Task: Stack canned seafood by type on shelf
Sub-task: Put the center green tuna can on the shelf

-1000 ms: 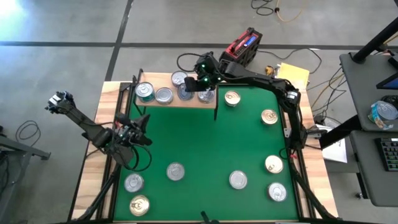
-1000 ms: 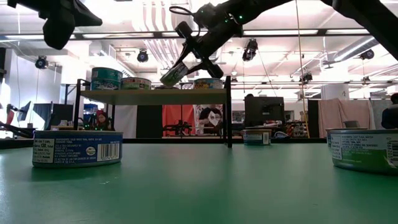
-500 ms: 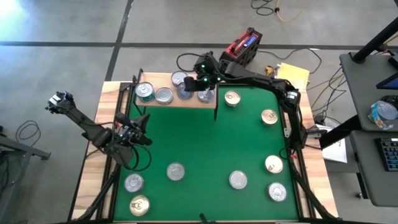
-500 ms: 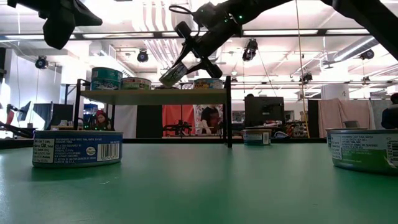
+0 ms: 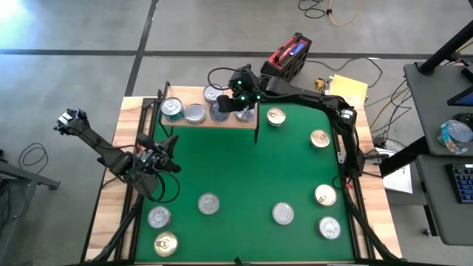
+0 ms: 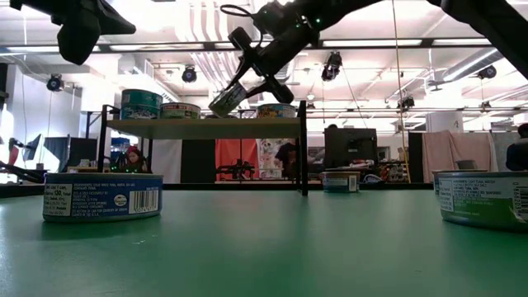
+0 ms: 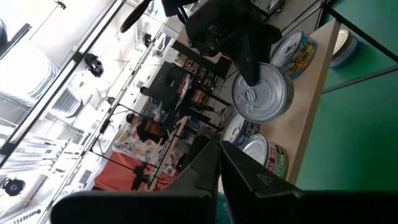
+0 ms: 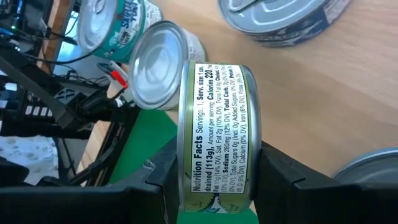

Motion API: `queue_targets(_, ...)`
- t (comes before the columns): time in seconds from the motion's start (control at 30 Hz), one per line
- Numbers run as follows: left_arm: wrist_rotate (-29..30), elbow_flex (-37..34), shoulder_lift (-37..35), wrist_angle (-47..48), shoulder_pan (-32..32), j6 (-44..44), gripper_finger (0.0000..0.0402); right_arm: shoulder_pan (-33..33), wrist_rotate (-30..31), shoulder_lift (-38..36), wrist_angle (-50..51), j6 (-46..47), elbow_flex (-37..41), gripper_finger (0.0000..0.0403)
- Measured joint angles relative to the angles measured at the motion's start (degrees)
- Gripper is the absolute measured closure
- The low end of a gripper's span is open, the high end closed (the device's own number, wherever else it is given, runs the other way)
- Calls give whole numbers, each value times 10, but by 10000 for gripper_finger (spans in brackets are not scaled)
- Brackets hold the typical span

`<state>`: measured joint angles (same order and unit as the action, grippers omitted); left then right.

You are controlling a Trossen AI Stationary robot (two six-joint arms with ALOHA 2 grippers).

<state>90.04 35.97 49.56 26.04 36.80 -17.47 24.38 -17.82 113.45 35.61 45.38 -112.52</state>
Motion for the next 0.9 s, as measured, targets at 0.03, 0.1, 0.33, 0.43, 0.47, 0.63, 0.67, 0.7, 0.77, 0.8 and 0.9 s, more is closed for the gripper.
queue_targets(0.03, 0, 0, 0, 0, 0, 0, 401, 0, 0, 0, -1, 0, 3, 266)
queue_targets(0.1, 0, 0, 0, 0, 0, 2, 401, 0, 0, 0, -2, 0, 8, 266)
queue_targets(0.33, 0, 0, 0, 0, 0, 10, 401, 0, -3, 0, -36, 10, 31, 266)
queue_targets(0.43, 0, 0, 0, 0, 0, 10, 401, 0, -2, 0, -37, 11, 31, 266)
queue_targets(0.47, 0, 0, 0, 0, 0, 10, 401, 0, -2, 0, -37, 11, 31, 266)
queue_targets(0.63, 0, 0, 0, 0, 0, 10, 401, 0, -1, 0, -33, 11, 31, 236)
queue_targets(0.67, 0, 0, 0, 0, 0, 10, 401, 0, -1, 0, -33, 11, 31, 233)
queue_targets(0.7, 0, 0, 0, 0, 0, 10, 401, 0, -1, 0, -33, 11, 31, 232)
queue_targets(0.77, 0, 0, 0, 0, 0, 10, 401, 0, -1, 0, -33, 11, 31, 236)
queue_targets(0.8, 0, 0, 0, 0, 0, 10, 401, 0, -1, 0, -33, 11, 31, 240)
queue_targets(0.9, 0, 0, 0, 0, 0, 11, 401, 0, -1, 0, -34, 11, 31, 256)
